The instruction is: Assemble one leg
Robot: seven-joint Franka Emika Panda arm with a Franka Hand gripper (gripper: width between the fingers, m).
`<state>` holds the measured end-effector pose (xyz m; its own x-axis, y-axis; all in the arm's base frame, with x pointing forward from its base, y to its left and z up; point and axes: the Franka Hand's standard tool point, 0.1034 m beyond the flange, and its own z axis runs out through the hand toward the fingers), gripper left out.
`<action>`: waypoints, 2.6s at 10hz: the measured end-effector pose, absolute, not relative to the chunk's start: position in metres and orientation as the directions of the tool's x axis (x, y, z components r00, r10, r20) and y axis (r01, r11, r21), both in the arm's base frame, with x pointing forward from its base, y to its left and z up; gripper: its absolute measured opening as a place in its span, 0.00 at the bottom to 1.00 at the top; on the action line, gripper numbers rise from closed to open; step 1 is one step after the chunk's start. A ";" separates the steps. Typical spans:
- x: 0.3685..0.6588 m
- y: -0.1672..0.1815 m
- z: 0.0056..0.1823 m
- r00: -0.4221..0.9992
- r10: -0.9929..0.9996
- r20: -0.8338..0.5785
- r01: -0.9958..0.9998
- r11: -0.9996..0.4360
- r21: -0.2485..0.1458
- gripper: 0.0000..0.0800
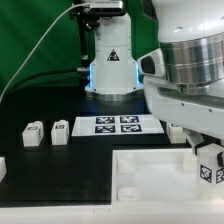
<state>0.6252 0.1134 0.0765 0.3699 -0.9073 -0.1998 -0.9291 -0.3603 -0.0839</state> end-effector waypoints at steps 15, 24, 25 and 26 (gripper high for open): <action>0.627 0.113 0.076 0.957 -0.289 -0.034 -0.291 -0.949 -0.117 0.81; 0.630 0.110 0.073 0.861 -0.509 -0.023 -0.508 -0.853 -0.120 0.37; 0.630 0.109 0.073 0.802 -0.596 -0.037 -0.596 -0.794 -0.120 0.37; 0.630 0.107 0.073 0.645 -0.761 -0.073 -0.763 -0.636 -0.116 0.37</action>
Offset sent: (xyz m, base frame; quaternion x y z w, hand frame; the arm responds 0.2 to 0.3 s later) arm 0.0000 0.0000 0.0000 0.0000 0.0000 0.1790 0.9838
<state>0.6302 0.1069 0.0726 0.6449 -0.7608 -0.0728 -0.7631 -0.6358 -0.1158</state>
